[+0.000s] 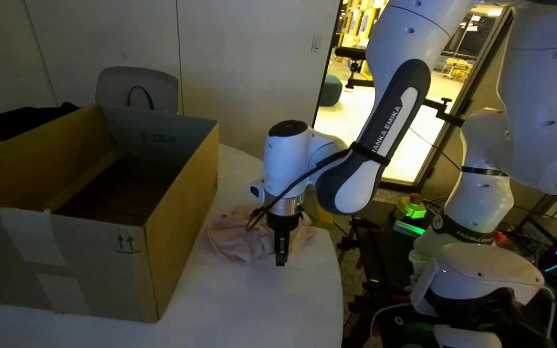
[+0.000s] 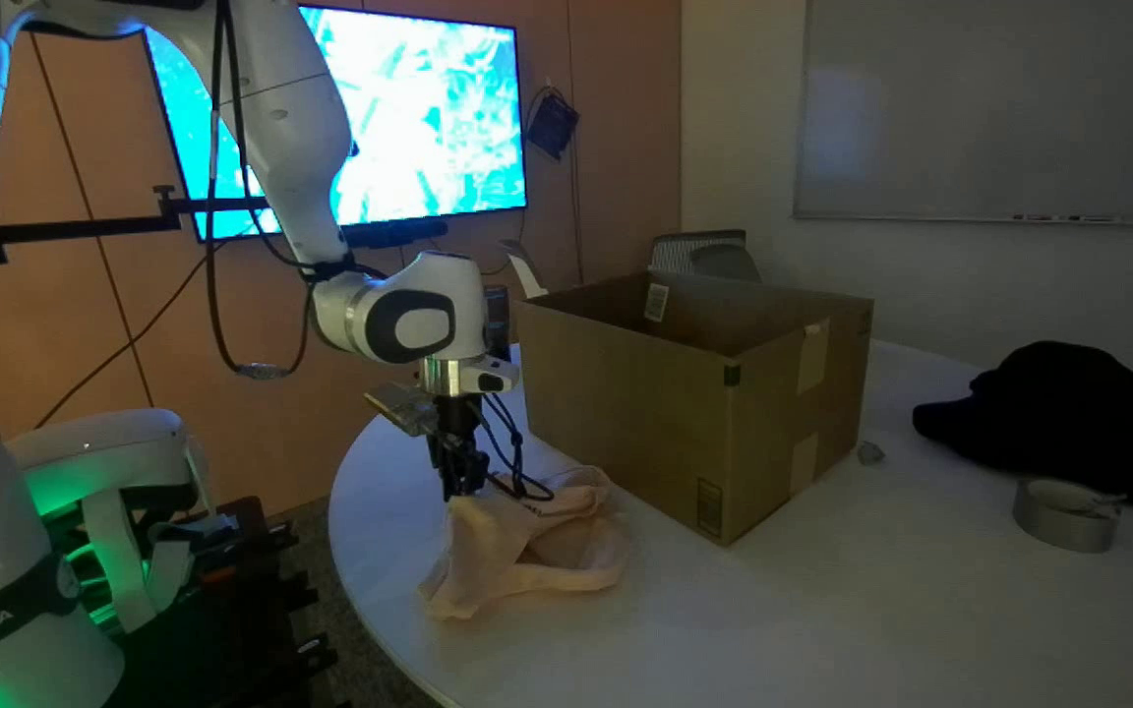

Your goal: Put the marker in the shirt, fold the shirt then put it in the box

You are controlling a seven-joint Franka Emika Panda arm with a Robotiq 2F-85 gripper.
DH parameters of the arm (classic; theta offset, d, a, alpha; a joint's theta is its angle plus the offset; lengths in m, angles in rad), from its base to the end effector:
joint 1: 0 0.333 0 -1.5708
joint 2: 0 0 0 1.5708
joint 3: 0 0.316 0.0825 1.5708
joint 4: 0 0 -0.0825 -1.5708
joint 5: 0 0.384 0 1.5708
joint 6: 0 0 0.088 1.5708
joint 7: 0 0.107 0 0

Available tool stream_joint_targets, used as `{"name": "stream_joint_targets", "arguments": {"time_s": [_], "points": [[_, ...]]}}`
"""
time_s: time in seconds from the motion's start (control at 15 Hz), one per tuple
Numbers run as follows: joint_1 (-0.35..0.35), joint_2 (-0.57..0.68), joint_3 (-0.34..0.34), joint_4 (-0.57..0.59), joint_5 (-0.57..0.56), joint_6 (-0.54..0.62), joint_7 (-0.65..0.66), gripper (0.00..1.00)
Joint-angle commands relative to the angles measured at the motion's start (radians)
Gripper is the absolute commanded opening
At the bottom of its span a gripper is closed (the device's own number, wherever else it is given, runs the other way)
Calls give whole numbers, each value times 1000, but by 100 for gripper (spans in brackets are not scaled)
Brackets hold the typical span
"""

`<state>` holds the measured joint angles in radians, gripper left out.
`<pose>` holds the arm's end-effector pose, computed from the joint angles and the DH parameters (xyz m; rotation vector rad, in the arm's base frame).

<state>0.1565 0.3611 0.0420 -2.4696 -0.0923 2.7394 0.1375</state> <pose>0.4525 0.0963 0.1447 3.0984 0.2259 -0.1339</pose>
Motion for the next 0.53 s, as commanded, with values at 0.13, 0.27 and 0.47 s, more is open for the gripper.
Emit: {"name": "stream_joint_targets", "arguments": {"time_s": [0.13,0.27,0.47], "points": [[1,-46,-3,-26,0,-12,-6,89],[-12,-79,6,-52,11,-8,-24,100],[-36,-136,13,-96,23,8,-52,100]]}}
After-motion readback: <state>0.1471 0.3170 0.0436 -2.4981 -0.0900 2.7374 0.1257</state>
